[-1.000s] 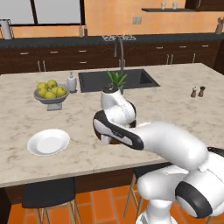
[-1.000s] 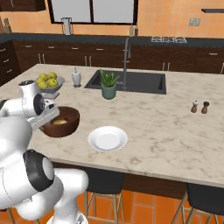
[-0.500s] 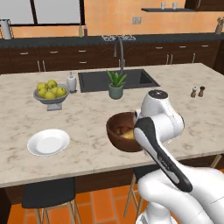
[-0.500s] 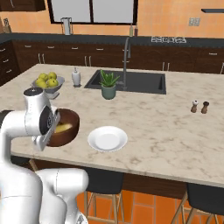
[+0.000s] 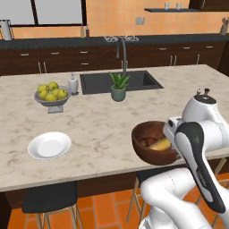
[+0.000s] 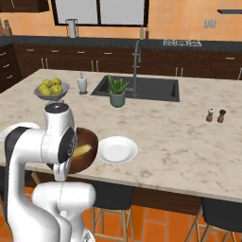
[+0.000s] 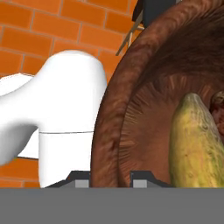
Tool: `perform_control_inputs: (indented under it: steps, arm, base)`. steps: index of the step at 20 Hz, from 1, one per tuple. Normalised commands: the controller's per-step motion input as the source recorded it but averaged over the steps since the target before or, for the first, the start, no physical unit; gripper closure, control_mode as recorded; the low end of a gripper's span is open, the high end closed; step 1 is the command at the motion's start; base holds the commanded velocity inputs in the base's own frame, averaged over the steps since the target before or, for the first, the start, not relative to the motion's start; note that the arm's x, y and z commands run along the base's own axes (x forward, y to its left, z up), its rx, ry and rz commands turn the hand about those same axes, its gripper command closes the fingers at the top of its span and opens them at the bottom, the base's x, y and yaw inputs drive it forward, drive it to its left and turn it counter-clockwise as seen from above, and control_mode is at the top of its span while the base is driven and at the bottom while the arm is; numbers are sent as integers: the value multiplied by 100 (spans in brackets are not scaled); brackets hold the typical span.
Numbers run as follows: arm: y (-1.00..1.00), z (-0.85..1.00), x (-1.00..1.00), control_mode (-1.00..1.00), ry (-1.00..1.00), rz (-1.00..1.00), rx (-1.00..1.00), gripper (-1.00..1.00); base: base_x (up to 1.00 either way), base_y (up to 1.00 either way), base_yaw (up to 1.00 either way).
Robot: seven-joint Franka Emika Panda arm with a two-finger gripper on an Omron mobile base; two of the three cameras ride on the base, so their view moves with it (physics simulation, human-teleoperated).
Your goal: Pick the chicken drumstick and cucumber from their plates and place them in the bowl. Then put the bowl in the fridge.
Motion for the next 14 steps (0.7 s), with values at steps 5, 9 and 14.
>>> perform_control_inputs:
  steps: [5, 9, 14]
  arm:
    - [-10, -8, 0, -100, -10, 0, -1, 100]
    - [0, 0, 0, -100, 0, 0, 0, 100]
    - [0, 0, 0, -100, 0, 0, 0, 100]
  base:
    - [0, 0, 0]
    - [0, 0, 0]
    - [0, 0, 0]
